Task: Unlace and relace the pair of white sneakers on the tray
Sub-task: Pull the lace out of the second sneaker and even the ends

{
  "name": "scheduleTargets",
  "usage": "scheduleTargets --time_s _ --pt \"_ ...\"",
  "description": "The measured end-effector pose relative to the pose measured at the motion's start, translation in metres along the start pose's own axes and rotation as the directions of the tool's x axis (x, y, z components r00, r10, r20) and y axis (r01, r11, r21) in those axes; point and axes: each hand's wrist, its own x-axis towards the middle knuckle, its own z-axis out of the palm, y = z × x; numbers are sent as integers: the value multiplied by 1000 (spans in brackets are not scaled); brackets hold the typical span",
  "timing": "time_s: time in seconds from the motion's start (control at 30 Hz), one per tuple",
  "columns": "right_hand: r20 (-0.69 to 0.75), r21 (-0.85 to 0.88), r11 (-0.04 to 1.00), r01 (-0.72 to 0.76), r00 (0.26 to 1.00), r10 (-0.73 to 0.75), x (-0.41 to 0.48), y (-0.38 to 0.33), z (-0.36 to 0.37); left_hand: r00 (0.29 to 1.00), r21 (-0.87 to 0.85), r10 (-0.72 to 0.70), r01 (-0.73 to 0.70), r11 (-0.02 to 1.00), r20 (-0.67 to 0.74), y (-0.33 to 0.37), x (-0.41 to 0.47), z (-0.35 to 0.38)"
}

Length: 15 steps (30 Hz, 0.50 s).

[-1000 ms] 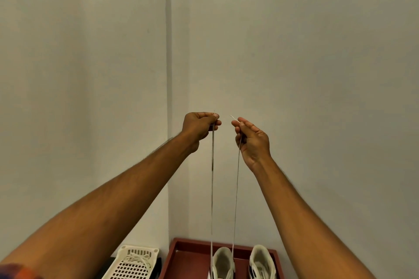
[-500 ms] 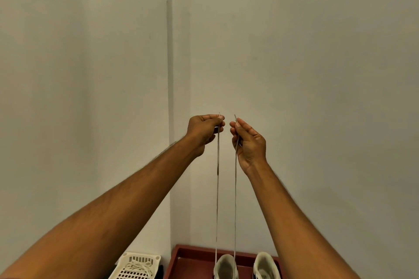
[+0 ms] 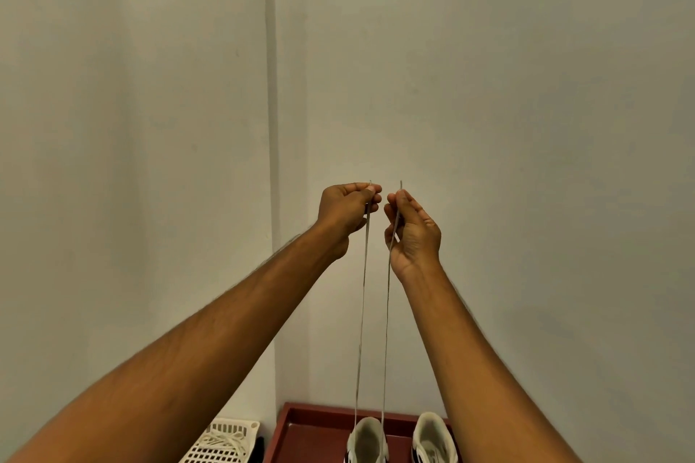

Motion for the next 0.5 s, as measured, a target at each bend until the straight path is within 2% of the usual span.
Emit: scheduleTargets --time_s 0.23,0.5 --pt "-54 108 989 -104 993 110 -2 -1 4 1000 -38 -4 4 999 -10 -2 -2 1" --pt "-39 125 981 -148 987 154 -3 3 5 1000 -34 2 -3 999 -29 -4 -1 -3"
